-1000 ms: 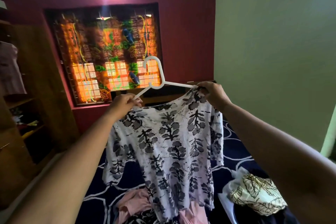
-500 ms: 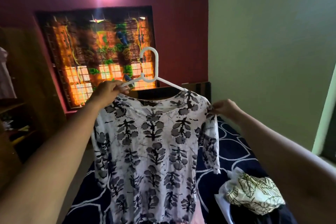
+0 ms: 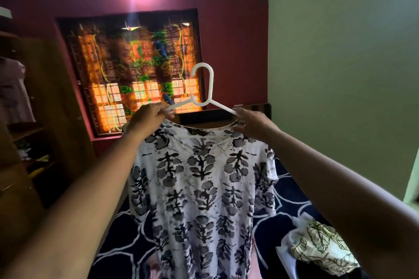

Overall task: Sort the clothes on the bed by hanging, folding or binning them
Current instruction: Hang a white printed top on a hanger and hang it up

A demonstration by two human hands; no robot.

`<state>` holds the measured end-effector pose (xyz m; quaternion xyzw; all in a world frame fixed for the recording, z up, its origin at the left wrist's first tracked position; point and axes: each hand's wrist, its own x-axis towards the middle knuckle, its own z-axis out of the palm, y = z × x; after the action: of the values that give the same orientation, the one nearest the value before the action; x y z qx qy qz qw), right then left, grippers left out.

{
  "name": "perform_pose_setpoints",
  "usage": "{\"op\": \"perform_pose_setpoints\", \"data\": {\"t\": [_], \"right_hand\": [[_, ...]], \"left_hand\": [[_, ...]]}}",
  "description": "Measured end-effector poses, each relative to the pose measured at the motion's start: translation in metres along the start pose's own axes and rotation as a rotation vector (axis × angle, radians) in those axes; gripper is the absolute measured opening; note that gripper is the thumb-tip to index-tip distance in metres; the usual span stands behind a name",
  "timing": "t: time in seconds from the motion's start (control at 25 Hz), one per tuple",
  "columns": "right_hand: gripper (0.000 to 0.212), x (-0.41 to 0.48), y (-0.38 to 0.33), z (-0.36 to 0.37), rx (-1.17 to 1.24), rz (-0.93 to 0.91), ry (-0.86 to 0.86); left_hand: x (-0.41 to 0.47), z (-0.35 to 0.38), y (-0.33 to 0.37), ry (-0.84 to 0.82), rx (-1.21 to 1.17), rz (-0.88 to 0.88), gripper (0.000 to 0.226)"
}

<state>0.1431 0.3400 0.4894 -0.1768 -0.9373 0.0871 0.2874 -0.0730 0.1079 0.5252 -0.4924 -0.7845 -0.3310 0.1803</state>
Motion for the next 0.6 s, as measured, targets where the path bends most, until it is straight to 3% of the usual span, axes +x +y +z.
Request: {"op": "perform_pose_setpoints", "data": {"t": [0.08, 0.2, 0.28, 0.36, 0.44, 0.6], "right_hand": [[0.018, 0.008, -0.002, 0.012, 0.103, 0.103, 0.036], [0.016, 0.009, -0.008, 0.021, 0.244, 0.145, 0.156], [0.016, 0.009, -0.013, 0.015, 0.243, 0.125, 0.175], [0.017, 0.013, -0.018, 0.006, 0.218, 0.095, 0.18], [0.016, 0.017, -0.024, -0.003, 0.225, 0.077, 0.213], [0.022, 0.025, -0.039, -0.013, 0.297, 0.114, 0.338]], "left_hand": [[-0.005, 0.003, 0.004, 0.065, 0.111, 0.046, 0.023], [-0.021, 0.012, -0.002, 0.324, 0.312, 0.245, 0.048], [-0.039, 0.028, -0.014, 0.405, 0.469, 0.383, 0.07], [-0.056, 0.055, -0.021, 0.295, 0.59, 0.541, 0.075], [-0.074, 0.086, -0.021, 0.067, 0.657, 0.715, 0.073], [-0.137, 0.16, -0.06, -0.497, 0.797, 0.602, 0.08]]}}
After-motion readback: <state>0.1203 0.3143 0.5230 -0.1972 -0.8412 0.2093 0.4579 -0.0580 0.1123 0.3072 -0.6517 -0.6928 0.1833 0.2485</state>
